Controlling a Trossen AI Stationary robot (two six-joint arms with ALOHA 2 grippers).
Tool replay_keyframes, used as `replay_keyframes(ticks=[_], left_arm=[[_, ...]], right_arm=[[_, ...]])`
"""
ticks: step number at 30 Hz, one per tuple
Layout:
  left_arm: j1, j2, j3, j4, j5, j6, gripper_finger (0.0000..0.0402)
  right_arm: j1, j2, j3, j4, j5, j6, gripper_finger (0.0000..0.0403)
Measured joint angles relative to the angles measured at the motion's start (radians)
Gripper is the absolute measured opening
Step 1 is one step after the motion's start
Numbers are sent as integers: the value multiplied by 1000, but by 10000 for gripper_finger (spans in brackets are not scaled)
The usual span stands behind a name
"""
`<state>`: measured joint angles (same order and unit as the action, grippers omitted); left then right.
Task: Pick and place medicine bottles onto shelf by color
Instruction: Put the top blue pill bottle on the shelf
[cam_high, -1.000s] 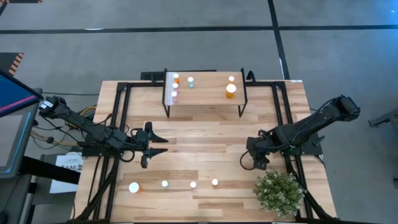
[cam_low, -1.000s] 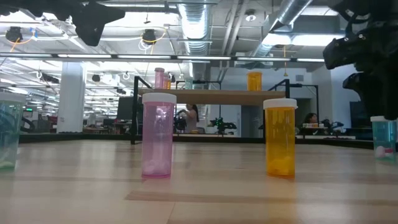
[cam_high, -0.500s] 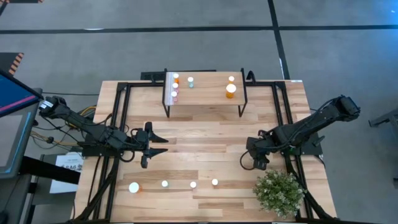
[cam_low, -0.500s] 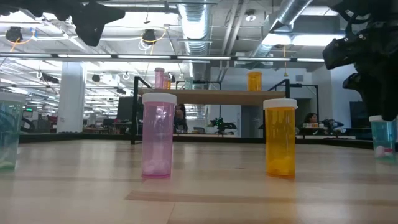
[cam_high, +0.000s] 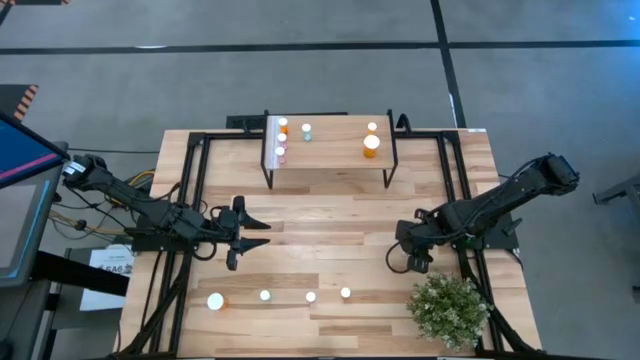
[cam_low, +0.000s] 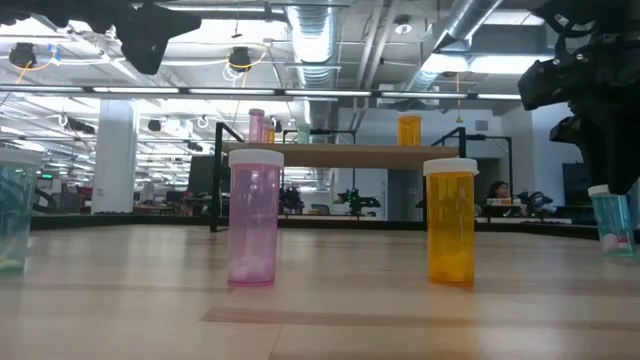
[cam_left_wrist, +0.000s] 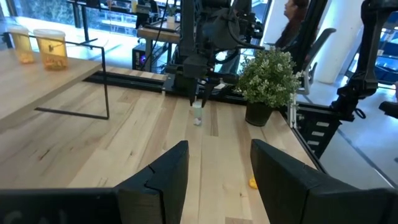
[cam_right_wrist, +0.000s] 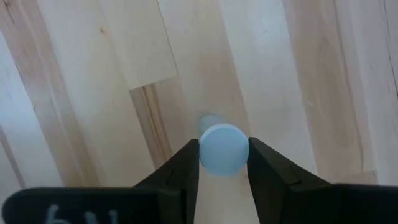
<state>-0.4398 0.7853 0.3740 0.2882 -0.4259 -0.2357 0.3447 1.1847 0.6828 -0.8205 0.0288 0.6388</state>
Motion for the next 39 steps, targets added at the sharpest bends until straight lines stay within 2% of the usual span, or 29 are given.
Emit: replay_keyframes(ticks=[6, 15, 39], left_arm=[[0, 0, 0, 0, 0, -2, 160], [0, 0, 0, 0, -1, -2, 160], [0, 0, 0, 0, -5, -1, 160]], right_arm=[[0, 1, 15, -5, -1, -8, 135], [-13, 1, 125, 0, 0, -73, 136], [-245, 9, 336, 120, 0, -411, 138]])
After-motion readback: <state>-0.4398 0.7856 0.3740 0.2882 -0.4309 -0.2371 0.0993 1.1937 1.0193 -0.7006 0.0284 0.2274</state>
